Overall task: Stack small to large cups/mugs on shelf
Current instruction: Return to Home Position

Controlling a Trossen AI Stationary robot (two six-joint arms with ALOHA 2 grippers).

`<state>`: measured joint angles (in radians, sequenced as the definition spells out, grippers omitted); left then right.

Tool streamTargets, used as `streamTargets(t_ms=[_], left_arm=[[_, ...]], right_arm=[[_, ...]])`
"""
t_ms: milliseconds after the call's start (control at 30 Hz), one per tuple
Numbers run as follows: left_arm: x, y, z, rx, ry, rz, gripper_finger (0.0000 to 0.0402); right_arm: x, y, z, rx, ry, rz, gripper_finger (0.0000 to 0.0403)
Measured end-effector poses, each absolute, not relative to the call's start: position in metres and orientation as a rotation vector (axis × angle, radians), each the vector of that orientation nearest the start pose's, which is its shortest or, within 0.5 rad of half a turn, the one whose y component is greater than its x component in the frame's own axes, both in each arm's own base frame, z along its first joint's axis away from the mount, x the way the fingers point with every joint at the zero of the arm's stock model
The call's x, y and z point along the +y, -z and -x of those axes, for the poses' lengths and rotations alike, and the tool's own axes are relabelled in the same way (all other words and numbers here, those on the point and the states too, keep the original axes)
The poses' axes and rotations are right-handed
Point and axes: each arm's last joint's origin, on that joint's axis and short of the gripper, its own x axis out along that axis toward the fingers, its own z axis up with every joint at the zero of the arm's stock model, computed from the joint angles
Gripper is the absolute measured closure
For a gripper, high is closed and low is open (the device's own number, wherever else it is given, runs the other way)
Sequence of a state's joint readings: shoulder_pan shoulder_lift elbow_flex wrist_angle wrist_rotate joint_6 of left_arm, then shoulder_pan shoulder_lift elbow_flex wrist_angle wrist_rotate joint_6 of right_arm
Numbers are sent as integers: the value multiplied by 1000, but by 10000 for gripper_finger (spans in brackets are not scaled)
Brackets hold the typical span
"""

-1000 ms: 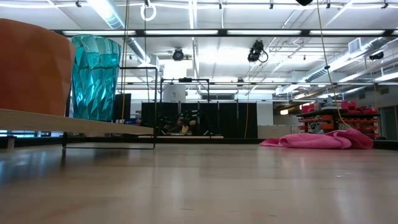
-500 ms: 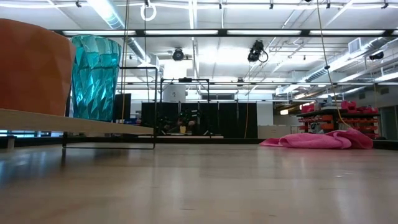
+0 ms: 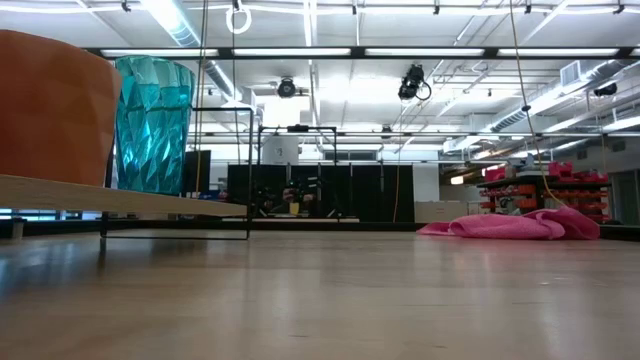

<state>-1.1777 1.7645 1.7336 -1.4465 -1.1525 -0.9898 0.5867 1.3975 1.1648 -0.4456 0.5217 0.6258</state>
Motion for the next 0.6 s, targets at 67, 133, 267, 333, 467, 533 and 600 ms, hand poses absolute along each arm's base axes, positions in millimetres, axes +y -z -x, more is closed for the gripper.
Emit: streamTargets(t_ms=[67,133,267,333,467,533,600], left_arm=[[-291,-338,-164,509,-218,-391,366],[-290,-341,-180,536,-176,-396,368],[-283,-355,-219,572,-14,-378,375],[-277,-360,-238,582,105,-382,378],[-253,-375,-274,542,326,-370,376],[-234,-384,-288,519,407,-345,372],[-209,-391,-301,511,439,-308,368]], right_arm=[[155,-307,-256,565,113,-251,389],[155,-308,-257,562,111,-252,389],[157,-308,-256,561,101,-254,389],[158,-308,-255,564,94,-254,389],[163,-308,-252,574,63,-254,389],[166,-308,-250,576,49,-251,389],[170,-308,-248,573,32,-250,389]])
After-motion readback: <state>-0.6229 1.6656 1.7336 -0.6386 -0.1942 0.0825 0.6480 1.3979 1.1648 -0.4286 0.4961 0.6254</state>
